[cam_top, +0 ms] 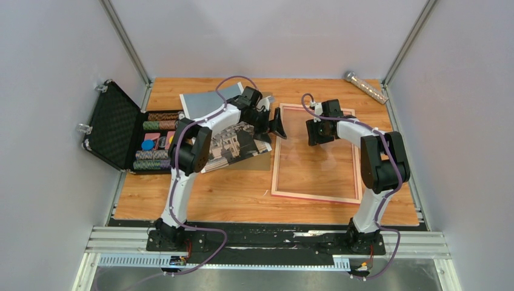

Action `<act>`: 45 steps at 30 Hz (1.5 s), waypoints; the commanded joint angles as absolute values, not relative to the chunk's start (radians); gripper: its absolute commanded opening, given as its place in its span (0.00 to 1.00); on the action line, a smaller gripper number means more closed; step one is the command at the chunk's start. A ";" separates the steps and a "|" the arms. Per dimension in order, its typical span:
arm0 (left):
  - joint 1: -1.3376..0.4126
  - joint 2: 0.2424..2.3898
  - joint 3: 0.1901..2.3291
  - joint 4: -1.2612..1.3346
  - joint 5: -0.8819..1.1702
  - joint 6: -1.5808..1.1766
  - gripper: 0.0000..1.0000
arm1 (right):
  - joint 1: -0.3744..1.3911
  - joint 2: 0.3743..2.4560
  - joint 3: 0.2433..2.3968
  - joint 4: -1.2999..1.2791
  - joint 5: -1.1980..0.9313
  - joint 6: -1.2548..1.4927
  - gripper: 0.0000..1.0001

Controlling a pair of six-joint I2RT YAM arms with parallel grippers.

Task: Put the photo into the frame
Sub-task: Place the photo frame item in the photo frame.

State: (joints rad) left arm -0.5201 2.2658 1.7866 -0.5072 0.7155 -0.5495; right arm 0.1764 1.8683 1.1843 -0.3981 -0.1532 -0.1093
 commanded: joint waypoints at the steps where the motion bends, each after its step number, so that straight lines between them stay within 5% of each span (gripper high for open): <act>1: -0.511 2.182 1.786 -0.541 0.697 -0.497 1.00 | 0.177 1.840 1.177 -0.394 -0.125 -0.110 0.47; 14: -0.494 2.037 1.749 -0.577 0.677 -0.340 1.00 | 0.177 1.736 1.225 -0.420 -0.115 -0.138 0.56; 19: -0.470 1.958 1.678 -0.567 0.675 -0.249 1.00 | 0.168 1.668 1.243 -0.430 -0.063 -0.150 0.76; 23: -0.448 1.862 1.609 -0.565 0.633 -0.182 1.00 | 0.132 1.624 1.241 -0.435 -0.041 -0.143 0.82; 45: -0.394 1.344 1.227 -0.556 0.330 0.104 1.00 | -0.219 1.755 1.213 -0.443 -0.127 -0.047 0.68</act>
State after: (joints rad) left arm -0.3958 1.3972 1.2465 -0.5625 0.3744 0.0444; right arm -0.2131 1.7279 1.2053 -0.4599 -0.0906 -0.0704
